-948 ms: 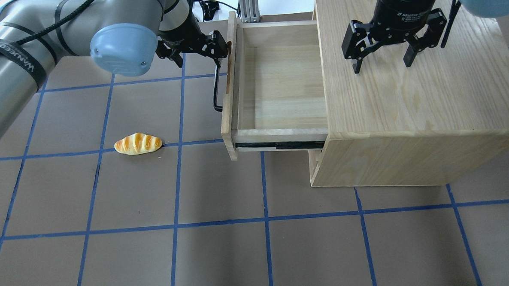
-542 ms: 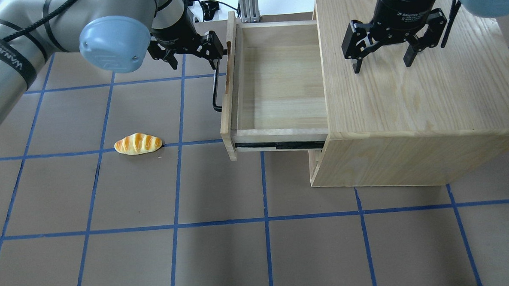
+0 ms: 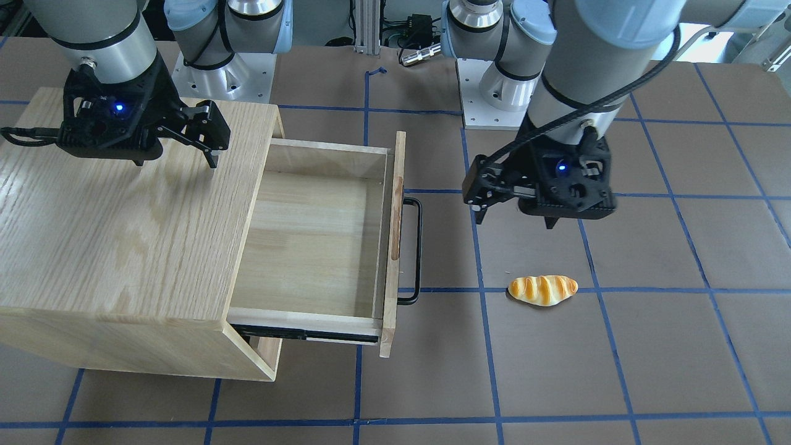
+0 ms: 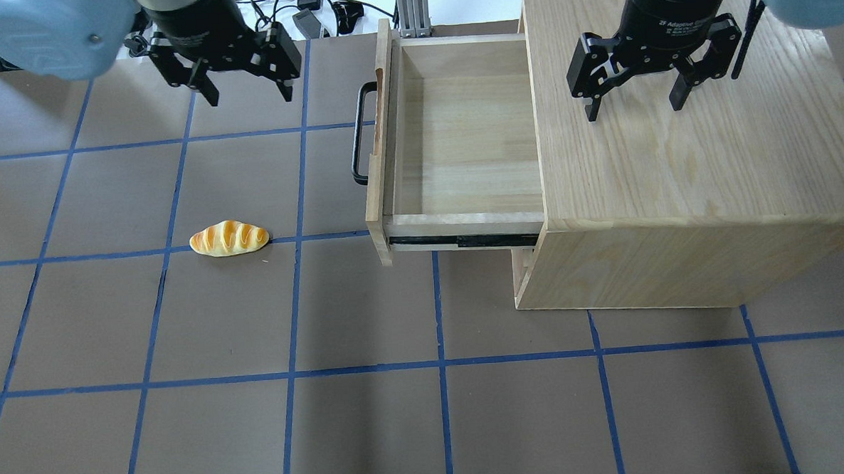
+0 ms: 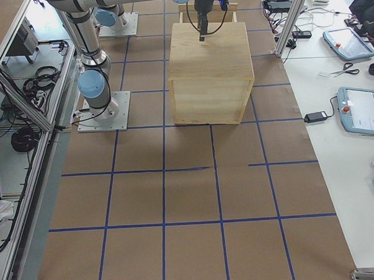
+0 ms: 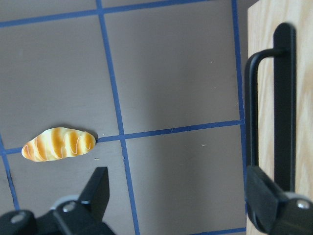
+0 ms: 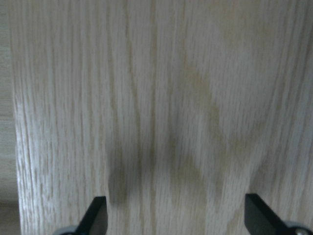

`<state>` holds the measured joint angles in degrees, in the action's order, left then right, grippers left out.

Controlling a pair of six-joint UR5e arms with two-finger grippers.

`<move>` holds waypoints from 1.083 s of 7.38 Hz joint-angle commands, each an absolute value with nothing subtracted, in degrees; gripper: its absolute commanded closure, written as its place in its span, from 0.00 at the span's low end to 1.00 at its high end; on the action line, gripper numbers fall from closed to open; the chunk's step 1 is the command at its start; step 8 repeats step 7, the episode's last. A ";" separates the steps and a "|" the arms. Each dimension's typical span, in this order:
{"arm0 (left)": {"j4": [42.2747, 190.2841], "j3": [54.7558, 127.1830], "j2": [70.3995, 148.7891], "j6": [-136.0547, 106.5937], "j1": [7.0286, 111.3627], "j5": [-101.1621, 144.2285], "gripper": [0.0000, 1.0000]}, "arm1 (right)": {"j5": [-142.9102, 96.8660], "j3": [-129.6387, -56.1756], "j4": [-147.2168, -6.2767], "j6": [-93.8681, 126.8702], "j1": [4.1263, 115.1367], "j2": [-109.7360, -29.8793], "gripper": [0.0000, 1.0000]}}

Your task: Open upper drawer

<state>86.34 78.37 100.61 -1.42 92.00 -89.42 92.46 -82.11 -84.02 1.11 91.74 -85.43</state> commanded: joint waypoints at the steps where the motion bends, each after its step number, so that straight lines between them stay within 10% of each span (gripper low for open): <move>1: 87.80 79.01 98.27 -0.80 86.32 -90.34 0.00 | 92.46 -82.09 -84.02 1.14 91.76 -85.43 0.00; 8: 88.24 83.14 95.19 -0.79 86.66 -90.26 0.00 | 92.46 -82.09 -84.02 1.14 91.76 -85.43 0.00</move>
